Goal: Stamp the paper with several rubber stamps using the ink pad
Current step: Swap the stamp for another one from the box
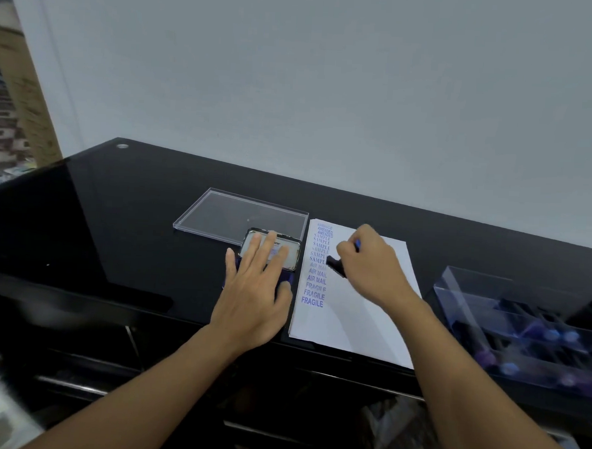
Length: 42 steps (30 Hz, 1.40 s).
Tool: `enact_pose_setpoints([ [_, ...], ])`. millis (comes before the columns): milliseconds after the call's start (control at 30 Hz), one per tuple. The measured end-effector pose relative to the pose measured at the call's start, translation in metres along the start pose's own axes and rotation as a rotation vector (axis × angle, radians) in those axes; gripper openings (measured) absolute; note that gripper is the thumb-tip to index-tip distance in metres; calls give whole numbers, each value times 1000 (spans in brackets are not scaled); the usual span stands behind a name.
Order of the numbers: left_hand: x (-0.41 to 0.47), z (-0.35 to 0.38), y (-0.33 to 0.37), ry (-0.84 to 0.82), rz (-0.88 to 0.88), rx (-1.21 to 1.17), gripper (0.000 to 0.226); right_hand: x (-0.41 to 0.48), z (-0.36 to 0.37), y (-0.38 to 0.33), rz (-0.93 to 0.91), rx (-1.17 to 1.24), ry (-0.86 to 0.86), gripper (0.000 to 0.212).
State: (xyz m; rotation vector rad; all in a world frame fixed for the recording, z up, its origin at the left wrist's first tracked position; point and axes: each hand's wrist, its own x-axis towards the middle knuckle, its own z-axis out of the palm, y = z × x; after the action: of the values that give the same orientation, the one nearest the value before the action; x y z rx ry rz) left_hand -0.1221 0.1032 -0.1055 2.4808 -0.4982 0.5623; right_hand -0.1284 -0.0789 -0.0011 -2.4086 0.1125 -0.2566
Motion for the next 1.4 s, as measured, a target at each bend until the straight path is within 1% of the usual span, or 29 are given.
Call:
enact_pose_setpoints([
  [100,4,-4,2,28,-74,-100,65,0,-8,1,18,39,1,17],
  [167,5,-7,4,22,-111,-123,64,-1,-11,2,24,40,-9,17],
  [533,13,-24,8,-17,-147,-70,68,-7,-14,14,-56,30,-11,10],
  [667,18,-37,12,5,-148,-67,71,-10,-16,14,-96,25,-33,14],
  [767,21,-46,21,18,-138,-78,70,-14,-19,15,-92,38,-61,16],
  [867,25,-51,37,10,-111,-96,69,-20,-29,18,-59,31,-84,18],
  [967,35,-50,62,-43,-110,-119,61,-25,-45,26,-17,31,-80,22],
  [1067,42,-43,90,-82,-67,-123,59,-30,-65,43,5,-11,-63,15],
  [1400,52,-13,181,-200,92,-229,56,-60,-157,109,40,-218,100,17],
])
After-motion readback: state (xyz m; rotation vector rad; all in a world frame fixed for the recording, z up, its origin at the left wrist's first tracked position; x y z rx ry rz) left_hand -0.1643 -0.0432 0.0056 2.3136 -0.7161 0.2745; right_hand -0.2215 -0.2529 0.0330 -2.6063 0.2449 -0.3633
